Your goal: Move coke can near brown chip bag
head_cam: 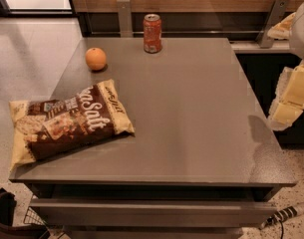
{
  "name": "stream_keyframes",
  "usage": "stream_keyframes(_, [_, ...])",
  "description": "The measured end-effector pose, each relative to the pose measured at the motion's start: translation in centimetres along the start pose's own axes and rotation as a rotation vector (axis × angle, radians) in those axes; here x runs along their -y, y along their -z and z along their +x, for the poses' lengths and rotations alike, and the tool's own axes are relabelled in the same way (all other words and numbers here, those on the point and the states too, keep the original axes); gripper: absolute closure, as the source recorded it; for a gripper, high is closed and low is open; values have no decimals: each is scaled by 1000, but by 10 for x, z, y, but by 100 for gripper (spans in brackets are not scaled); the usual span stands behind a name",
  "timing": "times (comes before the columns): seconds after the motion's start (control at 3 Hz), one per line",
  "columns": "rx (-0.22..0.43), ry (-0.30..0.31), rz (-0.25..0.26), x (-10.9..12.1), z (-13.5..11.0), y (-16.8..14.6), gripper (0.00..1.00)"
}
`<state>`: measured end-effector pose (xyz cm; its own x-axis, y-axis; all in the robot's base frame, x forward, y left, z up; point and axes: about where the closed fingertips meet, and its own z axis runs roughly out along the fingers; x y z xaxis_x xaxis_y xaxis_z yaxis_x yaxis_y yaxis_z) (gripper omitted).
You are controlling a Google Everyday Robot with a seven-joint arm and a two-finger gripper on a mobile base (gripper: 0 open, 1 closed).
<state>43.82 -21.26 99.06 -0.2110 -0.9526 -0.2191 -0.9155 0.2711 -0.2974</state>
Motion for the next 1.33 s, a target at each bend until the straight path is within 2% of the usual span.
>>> stream_keyframes(0.33, [0, 0, 0, 0, 0, 0, 0])
stream_keyframes(0.67, [66, -53, 51, 22, 1, -9, 0])
stream_keyframes(1.0, [237, -165, 122, 73, -9, -33, 0])
stream_keyframes(1.33, [483, -281, 228, 150, -30, -55, 0])
